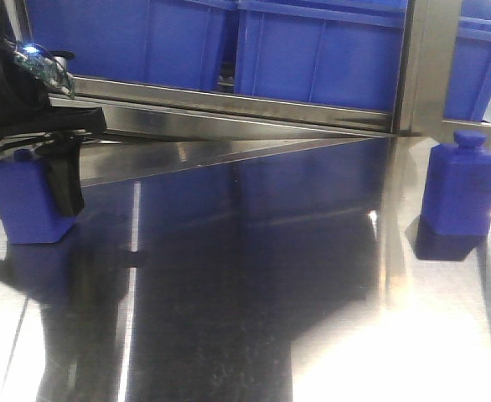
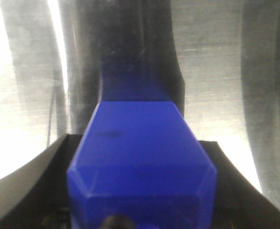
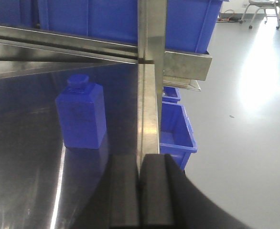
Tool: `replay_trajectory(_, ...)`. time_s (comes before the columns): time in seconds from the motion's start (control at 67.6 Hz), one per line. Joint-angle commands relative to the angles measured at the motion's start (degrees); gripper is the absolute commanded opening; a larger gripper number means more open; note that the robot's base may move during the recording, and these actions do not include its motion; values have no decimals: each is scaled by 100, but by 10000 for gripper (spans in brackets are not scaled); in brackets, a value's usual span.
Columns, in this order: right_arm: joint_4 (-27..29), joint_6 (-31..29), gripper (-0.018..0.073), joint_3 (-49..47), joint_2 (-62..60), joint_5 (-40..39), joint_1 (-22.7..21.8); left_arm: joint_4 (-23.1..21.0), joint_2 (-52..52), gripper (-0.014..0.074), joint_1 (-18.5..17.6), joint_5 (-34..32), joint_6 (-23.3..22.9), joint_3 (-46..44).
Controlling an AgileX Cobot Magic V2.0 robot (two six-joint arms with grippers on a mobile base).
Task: Pick and sort blue part to right shelf
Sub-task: 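Close the left gripper around the blue part, then lift the held blue part with the left gripper off the table, then lower the right gripper over the other blue bottle-shaped part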
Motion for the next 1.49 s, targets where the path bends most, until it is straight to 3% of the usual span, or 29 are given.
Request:
replay_trajectory(0.0, -10, -33, 36, -135, -119, -484, -28, 23, -269, 230, -35, 21, 21, -198)
replay_trajectory(0.148, -10, -33, 36, -135, -119, -490, -28, 49, -352, 230, -35, 273, 121, -389)
replay_trajectory(0.37, -10, -33, 36, -135, -119, -529, -28, 325, -1605, 230, -35, -297, 320, 106)
replay_trajectory(0.724, 2, -33, 36, -135, -119, -573, -28, 886, -5256, 230, -35, -2642, 320, 2635)
replay_trajectory(0.931, 212, 14, 36, -162, -119, -1193, -28, 1172, -7123, 230, -35, -3457, 320, 3793)
replay_trajectory(1.109, 417, 152, 36, -753, -115, -1009, -28, 1221, -8198, 230, -35, -3485, 320, 4406)
replay_trajectory(1.301, 417, 152, 42, -2105, 479, -51, 111, 1221, -8660, 230, -35, -3619, 320, 4485)
replay_trajectory(1.404, 435, 152, 136, -2962, 1224, 330, 434, 1221, -8697, 230, -35, -3705, 320, 4485)
replay_trajectory(1.478, 439, 152, 292, -3533, 1839, 505, 791, 1221, -8697, 230, -35, -3767, 320, 4485)
